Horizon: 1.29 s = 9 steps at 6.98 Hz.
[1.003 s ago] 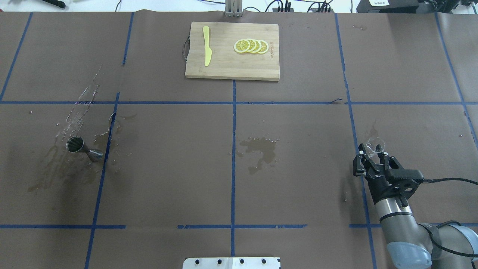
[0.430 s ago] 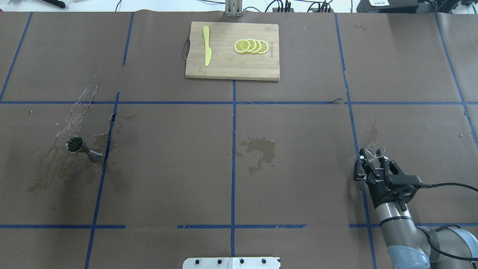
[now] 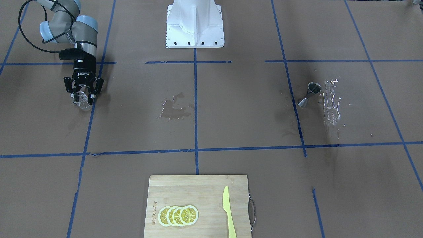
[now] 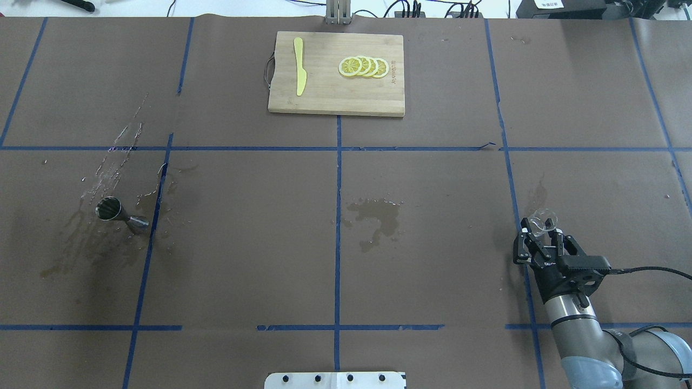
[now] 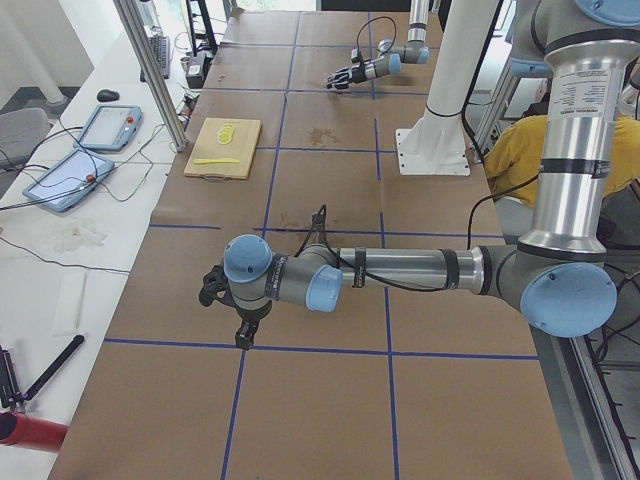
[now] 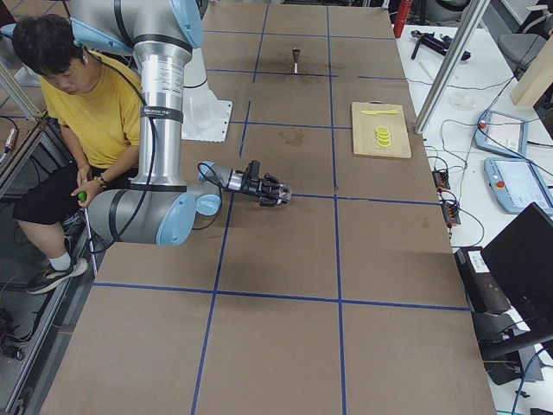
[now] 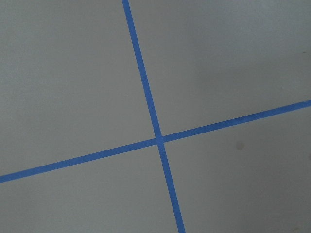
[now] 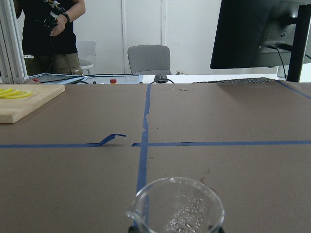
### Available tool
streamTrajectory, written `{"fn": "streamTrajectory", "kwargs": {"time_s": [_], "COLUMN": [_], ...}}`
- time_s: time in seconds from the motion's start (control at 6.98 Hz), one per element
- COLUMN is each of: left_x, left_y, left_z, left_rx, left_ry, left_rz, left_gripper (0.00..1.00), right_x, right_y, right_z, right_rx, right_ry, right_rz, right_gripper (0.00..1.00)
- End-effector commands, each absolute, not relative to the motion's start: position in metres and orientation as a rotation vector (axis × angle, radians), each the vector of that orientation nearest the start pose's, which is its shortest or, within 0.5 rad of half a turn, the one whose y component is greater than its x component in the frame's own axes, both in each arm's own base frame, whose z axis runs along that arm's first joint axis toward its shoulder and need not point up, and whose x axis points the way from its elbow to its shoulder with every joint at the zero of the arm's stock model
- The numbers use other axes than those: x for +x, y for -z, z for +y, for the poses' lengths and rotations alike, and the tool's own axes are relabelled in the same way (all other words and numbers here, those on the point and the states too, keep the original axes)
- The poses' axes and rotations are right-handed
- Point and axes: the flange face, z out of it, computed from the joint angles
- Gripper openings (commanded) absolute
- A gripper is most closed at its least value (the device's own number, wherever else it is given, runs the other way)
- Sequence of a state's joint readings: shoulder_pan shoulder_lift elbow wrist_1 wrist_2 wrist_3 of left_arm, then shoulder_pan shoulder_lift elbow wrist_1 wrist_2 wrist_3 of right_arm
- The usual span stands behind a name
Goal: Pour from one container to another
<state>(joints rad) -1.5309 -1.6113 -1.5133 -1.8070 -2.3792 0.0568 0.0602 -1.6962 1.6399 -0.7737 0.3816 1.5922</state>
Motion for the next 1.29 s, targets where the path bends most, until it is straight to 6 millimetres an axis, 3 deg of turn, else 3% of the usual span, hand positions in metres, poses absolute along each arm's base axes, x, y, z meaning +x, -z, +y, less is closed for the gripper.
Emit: {"fn": "streamTrajectory", "kwargs": {"time_s": [0.0,0.14,0.29,0.43,0.86,1.15], "left_x": [-0.04,-0.04,-0.04,-0.04,-0.04,-0.04], "left_y": [-0.638,-0.638,-0.638,-0.638,-0.638,-0.637], "left_z": [-0.524,-0.523,-0.524,-0.523,-0.524,-0.524], "left_rx": [0.216,0.216,0.216,0.216,0.217,0.218], "left_ry": [-0.18,-0.18,-0.18,-0.18,-0.181,-0.181], "left_rz": [0.804,0.806,0.804,0.804,0.806,0.809], "left_gripper": [1.0,1.0,1.0,1.0,1.0,1.0], "right_x": [-0.431,-0.439,-0.443,-0.447,-0.444,-0.432], "right_y": [-0.563,-0.558,-0.555,-0.551,-0.551,-0.539], "right_z": [-0.251,-0.252,-0.252,-0.253,-0.255,-0.259], "right_rx": [1.147,1.146,1.145,1.147,1.168,1.209], "right_ry": [-0.514,-0.519,-0.524,-0.532,-0.538,-0.546], "right_rz": [-0.64,-0.649,-0.656,-0.662,-0.653,-0.641], "right_gripper": [0.34,0.35,0.51,1.0,1.0,1.0]}}
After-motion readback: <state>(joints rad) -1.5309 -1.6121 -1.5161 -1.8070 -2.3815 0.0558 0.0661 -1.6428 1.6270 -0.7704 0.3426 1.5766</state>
